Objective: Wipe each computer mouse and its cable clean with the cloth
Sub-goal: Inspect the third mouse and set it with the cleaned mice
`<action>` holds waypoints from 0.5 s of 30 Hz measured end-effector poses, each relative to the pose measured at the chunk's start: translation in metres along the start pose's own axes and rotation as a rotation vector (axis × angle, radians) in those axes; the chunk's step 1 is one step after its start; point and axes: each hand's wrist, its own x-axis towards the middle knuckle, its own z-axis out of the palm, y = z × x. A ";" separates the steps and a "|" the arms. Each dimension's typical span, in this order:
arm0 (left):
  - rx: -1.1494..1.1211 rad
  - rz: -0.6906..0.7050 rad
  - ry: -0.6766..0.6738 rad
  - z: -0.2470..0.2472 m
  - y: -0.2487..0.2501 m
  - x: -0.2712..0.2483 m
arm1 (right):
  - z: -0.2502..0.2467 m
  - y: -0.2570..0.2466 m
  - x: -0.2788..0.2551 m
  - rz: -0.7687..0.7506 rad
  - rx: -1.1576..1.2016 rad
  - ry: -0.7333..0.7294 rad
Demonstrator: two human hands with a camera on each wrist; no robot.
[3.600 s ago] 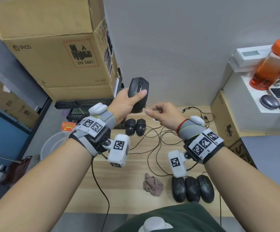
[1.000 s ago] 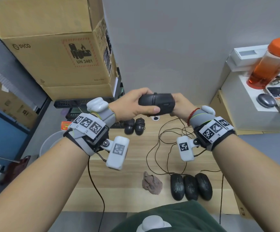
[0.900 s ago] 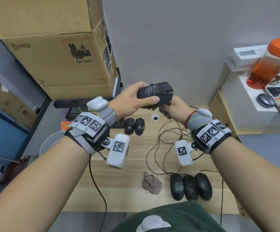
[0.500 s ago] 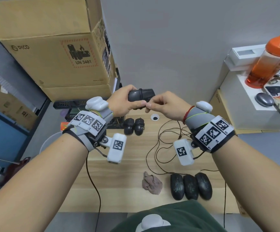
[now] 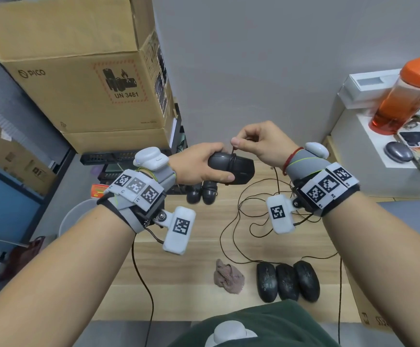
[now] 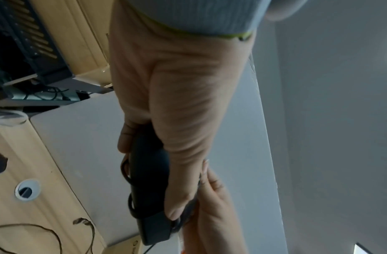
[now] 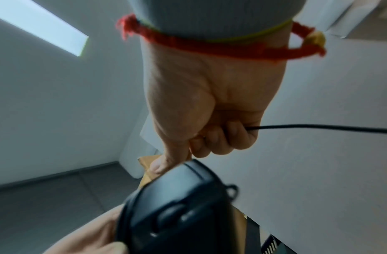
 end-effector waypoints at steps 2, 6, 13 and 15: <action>-0.057 0.015 0.014 -0.002 0.003 -0.001 | 0.000 0.008 -0.003 0.047 0.062 0.017; -0.206 0.022 0.049 -0.001 0.007 0.001 | 0.007 0.019 -0.010 0.111 0.159 0.011; -0.432 -0.029 0.348 -0.002 0.005 0.012 | 0.034 0.022 -0.020 0.112 0.013 -0.085; -0.393 -0.057 0.409 -0.002 -0.004 0.017 | 0.042 0.018 -0.020 0.097 -0.087 -0.107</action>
